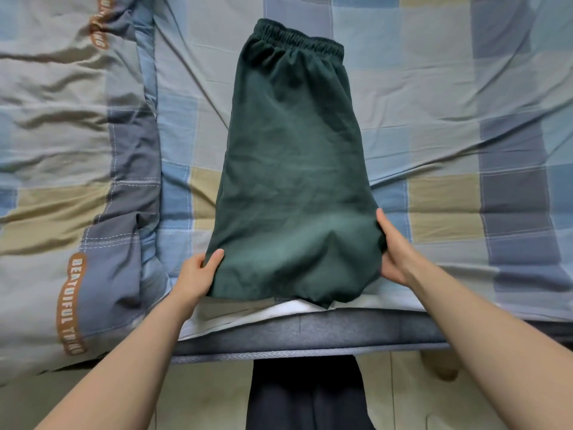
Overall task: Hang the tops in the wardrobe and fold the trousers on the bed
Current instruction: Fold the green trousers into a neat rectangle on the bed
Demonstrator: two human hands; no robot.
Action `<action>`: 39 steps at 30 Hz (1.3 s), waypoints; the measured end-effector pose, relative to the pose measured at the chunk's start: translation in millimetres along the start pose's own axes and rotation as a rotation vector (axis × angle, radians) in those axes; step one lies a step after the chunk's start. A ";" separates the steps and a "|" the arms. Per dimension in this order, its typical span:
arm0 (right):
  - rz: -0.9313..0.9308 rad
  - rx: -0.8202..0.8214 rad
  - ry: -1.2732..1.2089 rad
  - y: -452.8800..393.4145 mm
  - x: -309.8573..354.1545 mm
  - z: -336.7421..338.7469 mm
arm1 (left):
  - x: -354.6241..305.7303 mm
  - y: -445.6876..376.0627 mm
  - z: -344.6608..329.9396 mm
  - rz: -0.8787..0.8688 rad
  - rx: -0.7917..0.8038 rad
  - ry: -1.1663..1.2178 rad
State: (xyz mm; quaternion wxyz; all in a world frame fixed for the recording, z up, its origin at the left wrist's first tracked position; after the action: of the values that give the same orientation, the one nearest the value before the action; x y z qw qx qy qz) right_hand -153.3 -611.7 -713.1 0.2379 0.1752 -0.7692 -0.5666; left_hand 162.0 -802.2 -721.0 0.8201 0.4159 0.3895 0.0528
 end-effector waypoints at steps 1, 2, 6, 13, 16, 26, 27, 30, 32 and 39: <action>-0.016 0.062 0.048 0.5 -8.3 -2.6 | 2.6 2.9 -1.3 0.022 0.047 0.029; -0.036 0.091 0.114 1.9 -17.3 -3.1 | 6.4 7.2 -3.1 0.042 0.100 0.053; -0.001 0.036 0.359 18.6 -22.0 4.5 | 15.0 18.8 -0.4 0.091 0.199 0.318; 0.016 -0.043 0.564 58.3 -39.5 35.6 | 16.2 41.7 9.8 0.166 0.261 0.490; -0.052 -0.162 0.644 54.2 -64.0 46.7 | 25.1 49.4 8.2 0.130 0.038 -0.187; 0.127 -0.557 1.060 33.8 -0.9 62.9 | -77.4 80.2 -121.4 -0.652 0.014 -0.914; 0.198 -0.559 0.896 29.9 10.8 60.6 | -84.0 81.6 -144.0 -0.706 0.157 -0.853; 0.281 -0.458 0.670 17.1 34.9 46.8 | -91.6 85.8 -202.5 -0.746 0.458 -0.768; 0.277 -0.381 0.723 9.3 39.0 34.5 | -89.5 84.4 -225.9 -0.677 0.487 -0.803; 0.237 -0.268 1.035 6.6 36.9 0.7 | -77.7 85.1 -235.5 -0.391 0.278 -0.682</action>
State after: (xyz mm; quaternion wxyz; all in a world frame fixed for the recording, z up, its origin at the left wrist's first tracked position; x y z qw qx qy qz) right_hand -184.2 -629.1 -700.8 0.6676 0.3115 -0.4873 -0.4689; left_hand -32.3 -628.0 -695.8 0.8328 0.4344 0.1706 -0.2978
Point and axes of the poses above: each hand's wrist, its own y-axis away from the middle knuckle, its own z-axis out of the back of the hand, x = y × z, the point moved 4 cm from there along -y, towards the middle knuckle, and after that the axes turned 8 degrees about -z, right-handed, at the moved point
